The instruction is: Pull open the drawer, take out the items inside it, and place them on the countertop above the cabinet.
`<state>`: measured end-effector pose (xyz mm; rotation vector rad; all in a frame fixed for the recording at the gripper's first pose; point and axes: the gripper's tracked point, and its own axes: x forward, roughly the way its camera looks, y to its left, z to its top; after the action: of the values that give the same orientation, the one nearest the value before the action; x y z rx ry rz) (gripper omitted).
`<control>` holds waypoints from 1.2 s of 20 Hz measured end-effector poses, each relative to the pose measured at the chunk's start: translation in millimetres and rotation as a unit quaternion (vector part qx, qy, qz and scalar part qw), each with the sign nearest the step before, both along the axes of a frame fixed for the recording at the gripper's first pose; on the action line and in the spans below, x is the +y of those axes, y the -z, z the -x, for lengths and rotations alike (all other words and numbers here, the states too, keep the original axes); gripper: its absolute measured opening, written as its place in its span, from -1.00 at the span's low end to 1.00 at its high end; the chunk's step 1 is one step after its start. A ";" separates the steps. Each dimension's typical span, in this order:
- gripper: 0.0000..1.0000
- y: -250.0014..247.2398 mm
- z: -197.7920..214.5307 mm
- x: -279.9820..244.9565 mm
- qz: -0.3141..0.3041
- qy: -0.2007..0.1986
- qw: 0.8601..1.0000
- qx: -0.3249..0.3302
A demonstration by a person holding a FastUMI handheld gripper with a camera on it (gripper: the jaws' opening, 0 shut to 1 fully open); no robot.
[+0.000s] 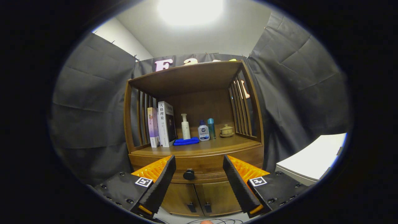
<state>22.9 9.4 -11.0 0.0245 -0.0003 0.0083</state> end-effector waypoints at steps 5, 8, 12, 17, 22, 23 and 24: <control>0.94 22.5 -29.8 10.9 -0.001 -0.008 1.000 0.008; 0.94 41.5 -50.9 15.2 0.007 -0.011 1.000 0.023; 0.94 67.6 -78.8 24.7 0.000 -0.022 0.999 0.045; 0.93 95.2 -110.4 35.0 0.019 -0.023 0.997 0.065; 0.74 124.0 -132.4 36.4 0.044 -0.019 0.995 0.083; 0.67 128.9 -134.3 35.4 0.046 -0.018 0.995 0.088; 0.61 133.5 -135.4 34.2 0.047 -0.015 0.994 0.094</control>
<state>158.3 43.6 -144.5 -0.0686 0.1885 0.0354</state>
